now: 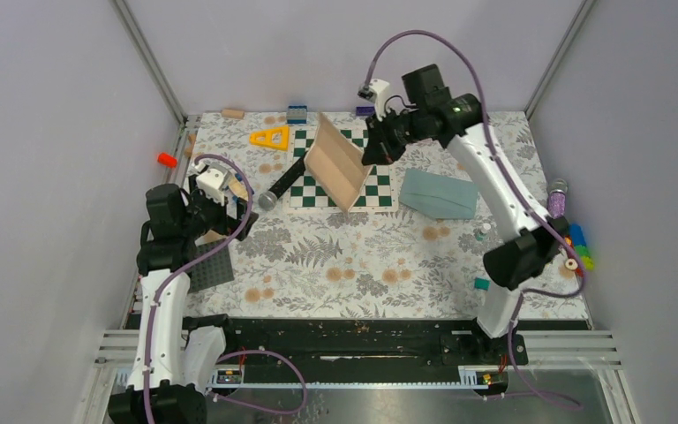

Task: Place the letter into the envelope and seal it
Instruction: Pick up the letter from the center of the board.

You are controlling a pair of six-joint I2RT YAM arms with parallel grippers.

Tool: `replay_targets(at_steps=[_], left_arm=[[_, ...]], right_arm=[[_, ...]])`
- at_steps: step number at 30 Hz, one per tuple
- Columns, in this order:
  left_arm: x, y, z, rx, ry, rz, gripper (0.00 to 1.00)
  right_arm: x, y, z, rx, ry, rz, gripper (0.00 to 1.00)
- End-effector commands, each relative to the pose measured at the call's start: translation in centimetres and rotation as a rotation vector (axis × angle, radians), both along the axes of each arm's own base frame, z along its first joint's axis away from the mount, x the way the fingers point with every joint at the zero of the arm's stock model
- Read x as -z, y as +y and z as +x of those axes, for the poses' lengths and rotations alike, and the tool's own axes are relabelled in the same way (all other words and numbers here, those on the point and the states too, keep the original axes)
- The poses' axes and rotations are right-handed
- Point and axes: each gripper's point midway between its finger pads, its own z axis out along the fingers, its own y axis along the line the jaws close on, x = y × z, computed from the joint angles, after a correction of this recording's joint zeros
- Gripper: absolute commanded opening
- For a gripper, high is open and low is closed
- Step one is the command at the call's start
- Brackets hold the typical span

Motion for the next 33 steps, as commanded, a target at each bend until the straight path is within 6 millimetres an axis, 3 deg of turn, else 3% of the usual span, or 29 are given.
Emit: replay_targets(at_steps=[1, 6, 11, 14, 22, 27, 33], left_arm=[[-4.2, -0.6, 0.8, 0.026, -0.137, -0.004, 0.99], [-7.0, -1.3, 2.1, 0.048, -0.188, 0.016, 0.99], [-10.6, -4.9, 2.8, 0.211, -0.221, -0.037, 0.99], [-12.0, -8.0, 2.4, 0.348, -0.227, -0.078, 0.99], [-11.7, -14.3, -0.1, 0.629, -0.174, -0.184, 0.99], [-10.9, -16.0, -2.1, 0.75, -0.123, -0.235, 0.99], [-9.7, -16.6, -4.0, 0.843, -0.047, -0.28, 0.99]], right_arm=[[-4.2, -2.3, -4.3, -0.074, -0.16, 0.003, 0.0], [-5.7, -4.8, -8.4, -0.139, -0.29, 0.002, 0.0], [-5.9, -7.1, -12.1, -0.184, -0.417, 0.006, 0.0], [-6.1, -8.0, -13.5, -0.187, -0.487, 0.018, 0.0], [-4.9, -9.0, -15.2, -0.175, -0.572, 0.05, 0.0], [-4.4, -9.3, -15.0, -0.151, -0.613, 0.047, 0.0], [-4.7, -9.6, -14.5, -0.108, -0.655, 0.054, 0.0]])
